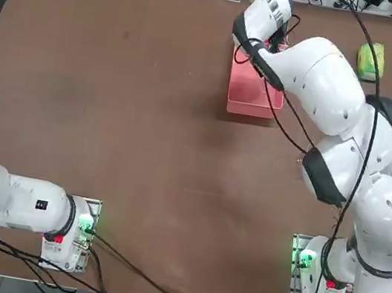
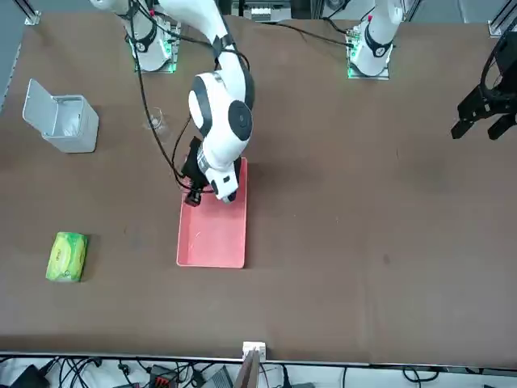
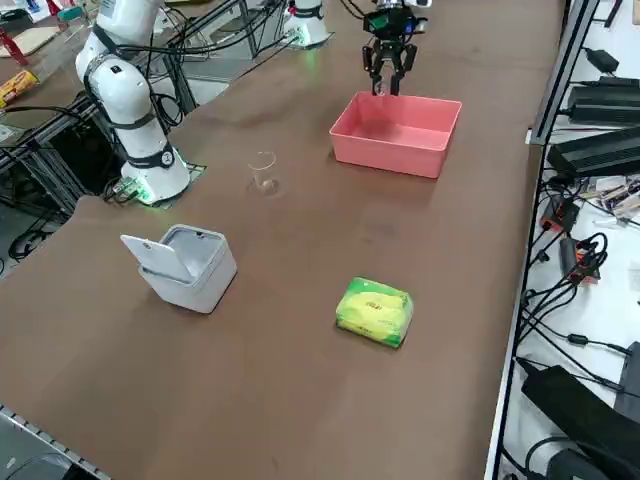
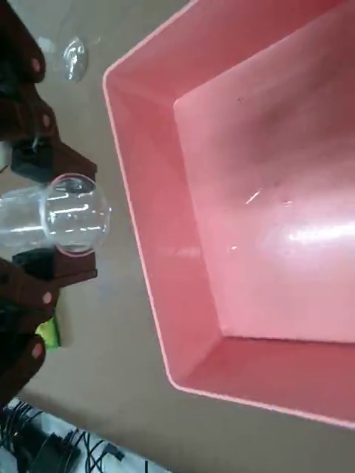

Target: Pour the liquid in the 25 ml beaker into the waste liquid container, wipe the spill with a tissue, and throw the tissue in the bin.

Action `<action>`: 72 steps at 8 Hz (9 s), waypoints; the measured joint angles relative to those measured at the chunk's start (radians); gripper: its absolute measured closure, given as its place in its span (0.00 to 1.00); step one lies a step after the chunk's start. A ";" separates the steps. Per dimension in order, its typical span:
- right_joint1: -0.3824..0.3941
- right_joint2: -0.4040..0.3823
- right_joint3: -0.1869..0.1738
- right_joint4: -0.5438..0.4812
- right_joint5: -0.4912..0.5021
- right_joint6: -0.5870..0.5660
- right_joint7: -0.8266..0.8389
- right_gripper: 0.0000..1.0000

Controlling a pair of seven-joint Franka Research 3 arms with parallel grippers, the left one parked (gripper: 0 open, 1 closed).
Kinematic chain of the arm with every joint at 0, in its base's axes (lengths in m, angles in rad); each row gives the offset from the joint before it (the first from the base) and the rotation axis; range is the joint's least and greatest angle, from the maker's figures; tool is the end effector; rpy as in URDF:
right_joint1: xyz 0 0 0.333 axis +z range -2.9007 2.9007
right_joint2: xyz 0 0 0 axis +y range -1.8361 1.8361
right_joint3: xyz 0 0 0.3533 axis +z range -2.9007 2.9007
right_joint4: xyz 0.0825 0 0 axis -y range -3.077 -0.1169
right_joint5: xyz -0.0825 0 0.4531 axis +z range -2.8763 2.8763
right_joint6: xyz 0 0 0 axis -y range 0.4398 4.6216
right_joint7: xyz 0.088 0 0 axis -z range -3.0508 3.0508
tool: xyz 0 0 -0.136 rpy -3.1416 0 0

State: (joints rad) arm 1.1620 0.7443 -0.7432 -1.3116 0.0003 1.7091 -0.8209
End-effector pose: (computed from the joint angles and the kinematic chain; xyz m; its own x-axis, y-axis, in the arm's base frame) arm 0.6527 0.4290 0.3540 0.2469 0.8558 -0.4546 0.9661 -0.1810 0.1841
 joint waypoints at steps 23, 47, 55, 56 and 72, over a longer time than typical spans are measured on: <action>-0.797 -0.077 -0.047 -0.575 1.384 -0.323 -1.764 0.53; -1.026 0.217 0.079 -0.386 1.399 -0.316 -1.850 0.01; -1.088 0.199 0.001 -0.363 1.310 -0.362 -1.851 0.00; -1.091 0.196 -0.030 -0.350 1.310 -0.391 -1.852 0.00; -0.832 0.178 -0.388 -0.119 1.158 -0.217 -0.666 0.00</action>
State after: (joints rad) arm 0.3301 0.9220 -1.1311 -1.4305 1.1587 1.4922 -1.4871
